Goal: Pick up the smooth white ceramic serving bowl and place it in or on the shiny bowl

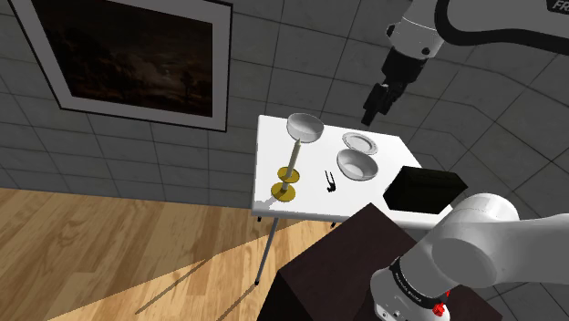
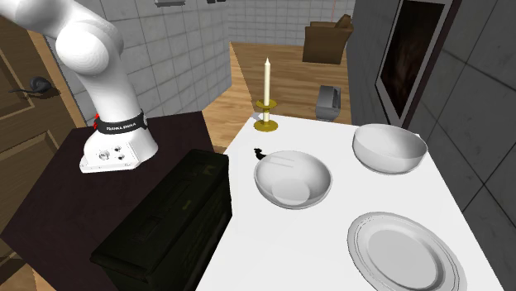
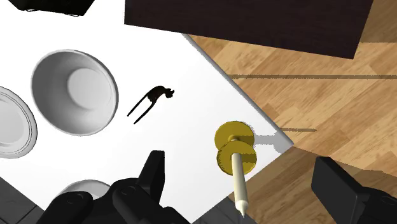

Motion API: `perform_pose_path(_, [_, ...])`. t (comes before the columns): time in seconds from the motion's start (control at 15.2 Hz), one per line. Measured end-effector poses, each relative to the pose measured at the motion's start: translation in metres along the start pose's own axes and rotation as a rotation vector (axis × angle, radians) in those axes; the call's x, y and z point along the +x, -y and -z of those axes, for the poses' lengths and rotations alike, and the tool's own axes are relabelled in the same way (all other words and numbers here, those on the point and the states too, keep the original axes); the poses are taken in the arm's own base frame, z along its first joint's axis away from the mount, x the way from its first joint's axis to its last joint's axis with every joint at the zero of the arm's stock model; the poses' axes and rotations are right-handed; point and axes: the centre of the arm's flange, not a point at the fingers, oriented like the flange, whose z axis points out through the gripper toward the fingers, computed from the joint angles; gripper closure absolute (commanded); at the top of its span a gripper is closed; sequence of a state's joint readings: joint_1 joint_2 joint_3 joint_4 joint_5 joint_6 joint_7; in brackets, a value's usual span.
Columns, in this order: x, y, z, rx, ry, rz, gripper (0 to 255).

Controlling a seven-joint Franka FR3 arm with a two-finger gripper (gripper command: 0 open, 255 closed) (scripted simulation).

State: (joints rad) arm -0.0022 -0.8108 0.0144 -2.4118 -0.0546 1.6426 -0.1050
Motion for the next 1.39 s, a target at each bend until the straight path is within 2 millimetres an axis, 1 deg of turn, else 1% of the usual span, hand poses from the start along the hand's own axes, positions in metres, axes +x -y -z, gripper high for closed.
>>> perform_pose_path(0.07, [0.0,0.0,0.0,0.0,0.0,0.0,0])
perform_pose_path(0.13, [0.001,-0.003,-0.006,-0.001,0.001,-0.001,0])
perform_pose_path(0.2, [0.001,-0.01,-0.014,-0.002,0.001,-0.003,0])
perform_pose_path(0.53, [0.013,-0.038,-0.068,-0.009,0.002,-0.014,0])
perform_pose_path(0.73, [0.019,-0.059,-0.103,-0.014,0.002,-0.021,0])
perform_pose_path(0.99, [0.027,-0.081,-0.143,-0.02,0.002,-0.03,0])
perform_pose_path(1.12, [0.03,-0.099,-0.169,-0.022,0.003,-0.035,0])
perform_pose_path(1.25, [0.035,-0.107,-0.19,-0.025,0.002,-0.04,0])
perform_pose_path(1.39, [0.042,-0.123,-0.213,-0.029,0.002,-0.044,0])
